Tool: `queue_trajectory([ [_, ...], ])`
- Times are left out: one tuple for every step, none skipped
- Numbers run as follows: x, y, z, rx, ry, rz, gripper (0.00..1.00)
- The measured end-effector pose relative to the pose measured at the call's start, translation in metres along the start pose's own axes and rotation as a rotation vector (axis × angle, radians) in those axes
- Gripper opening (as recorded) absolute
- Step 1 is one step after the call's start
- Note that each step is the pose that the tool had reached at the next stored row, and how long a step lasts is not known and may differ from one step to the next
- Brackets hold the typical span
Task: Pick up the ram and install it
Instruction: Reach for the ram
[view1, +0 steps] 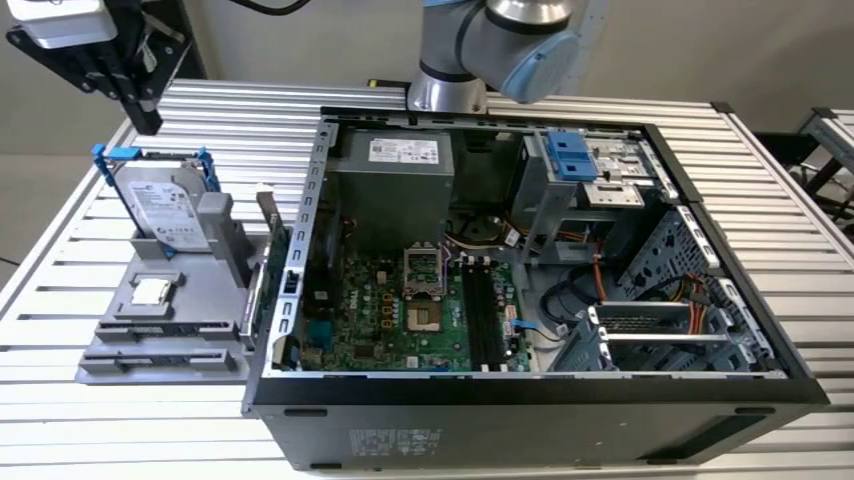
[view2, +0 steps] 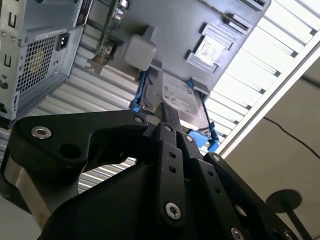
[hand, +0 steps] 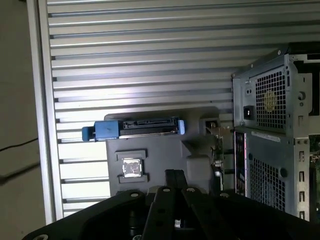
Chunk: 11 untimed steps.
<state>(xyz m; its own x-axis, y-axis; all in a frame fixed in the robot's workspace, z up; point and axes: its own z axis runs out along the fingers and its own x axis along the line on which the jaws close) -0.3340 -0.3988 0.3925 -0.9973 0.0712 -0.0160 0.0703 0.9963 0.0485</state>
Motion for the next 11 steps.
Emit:
queue_trajectory([
  [0.0024,-0.0002,0.0,0.0,0.0,0.0,0.0],
  [0.0042,-0.0003,-0.0001,-0.0001,0.0,0.0,0.0],
  [0.0061,-0.0004,-0.0001,0.0,0.0,0.0,0.0],
  [0.0079,-0.0005,-0.0001,0.0,0.0,0.0,0.0],
  [0.0096,-0.0007,-0.0001,-0.0001,0.0,0.0,0.0],
  [0.0113,-0.0008,-0.0002,0.0,0.0,0.0,0.0],
  [0.0133,-0.0009,-0.0002,0.0,0.0,0.0,0.0],
  [0.0152,-0.0011,-0.0002,-0.0001,0.0,0.0,0.0],
  [0.0172,-0.0012,-0.0003,0.0,0.0,0.0,0.0],
  [0.0194,-0.0014,-0.0004,0.0,0.0001,0.0,0.0],
  [0.0217,-0.0015,-0.0004,0.0,0.0001,0.0,0.0],
])
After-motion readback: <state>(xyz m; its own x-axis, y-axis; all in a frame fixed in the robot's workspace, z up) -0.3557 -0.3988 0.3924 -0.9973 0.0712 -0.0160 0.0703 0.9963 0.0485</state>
